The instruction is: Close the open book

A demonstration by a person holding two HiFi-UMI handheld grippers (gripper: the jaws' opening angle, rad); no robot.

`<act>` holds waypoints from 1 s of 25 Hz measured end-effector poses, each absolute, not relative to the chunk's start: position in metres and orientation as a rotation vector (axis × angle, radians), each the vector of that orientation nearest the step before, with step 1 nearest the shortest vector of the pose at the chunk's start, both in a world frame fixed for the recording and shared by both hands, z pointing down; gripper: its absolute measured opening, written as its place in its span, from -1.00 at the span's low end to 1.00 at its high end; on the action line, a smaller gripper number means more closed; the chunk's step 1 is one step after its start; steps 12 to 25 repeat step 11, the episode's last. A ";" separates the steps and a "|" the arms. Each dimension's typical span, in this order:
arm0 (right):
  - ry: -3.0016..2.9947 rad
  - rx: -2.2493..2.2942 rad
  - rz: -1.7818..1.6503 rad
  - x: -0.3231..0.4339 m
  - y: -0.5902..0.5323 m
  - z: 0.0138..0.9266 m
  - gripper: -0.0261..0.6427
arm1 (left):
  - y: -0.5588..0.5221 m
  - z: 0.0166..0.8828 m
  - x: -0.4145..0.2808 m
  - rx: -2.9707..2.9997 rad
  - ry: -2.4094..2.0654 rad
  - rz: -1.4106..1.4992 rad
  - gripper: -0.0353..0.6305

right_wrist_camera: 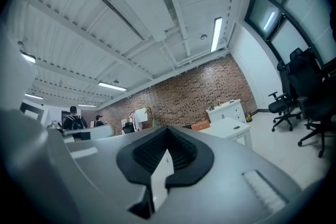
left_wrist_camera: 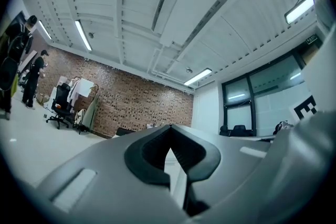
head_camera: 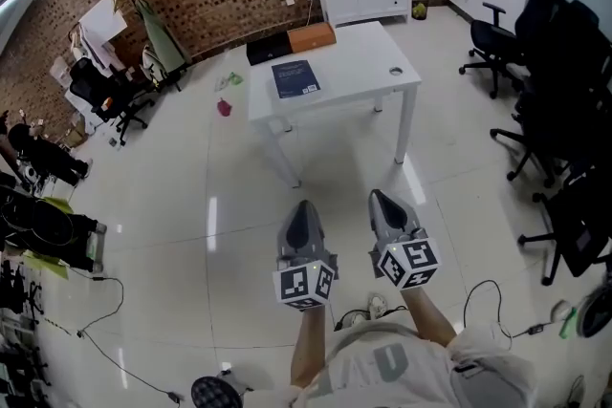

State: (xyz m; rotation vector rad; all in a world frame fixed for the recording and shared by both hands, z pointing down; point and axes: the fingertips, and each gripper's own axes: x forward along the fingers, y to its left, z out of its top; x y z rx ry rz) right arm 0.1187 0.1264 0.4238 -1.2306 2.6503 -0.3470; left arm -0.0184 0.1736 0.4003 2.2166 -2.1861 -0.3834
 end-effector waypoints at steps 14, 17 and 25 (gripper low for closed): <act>2.646 -1.284 -0.287 0.129 0.140 0.420 -0.92 | 0.176 0.408 -0.010 2.235 -2.139 -0.359 -0.85; 2.646 -1.284 -0.287 0.129 0.140 0.420 -0.92 | 0.176 0.408 -0.010 2.235 -2.139 -0.359 -0.85; 2.646 -1.284 -0.287 0.129 0.140 0.420 -0.92 | 0.176 0.408 -0.010 2.235 -2.139 -0.359 -0.85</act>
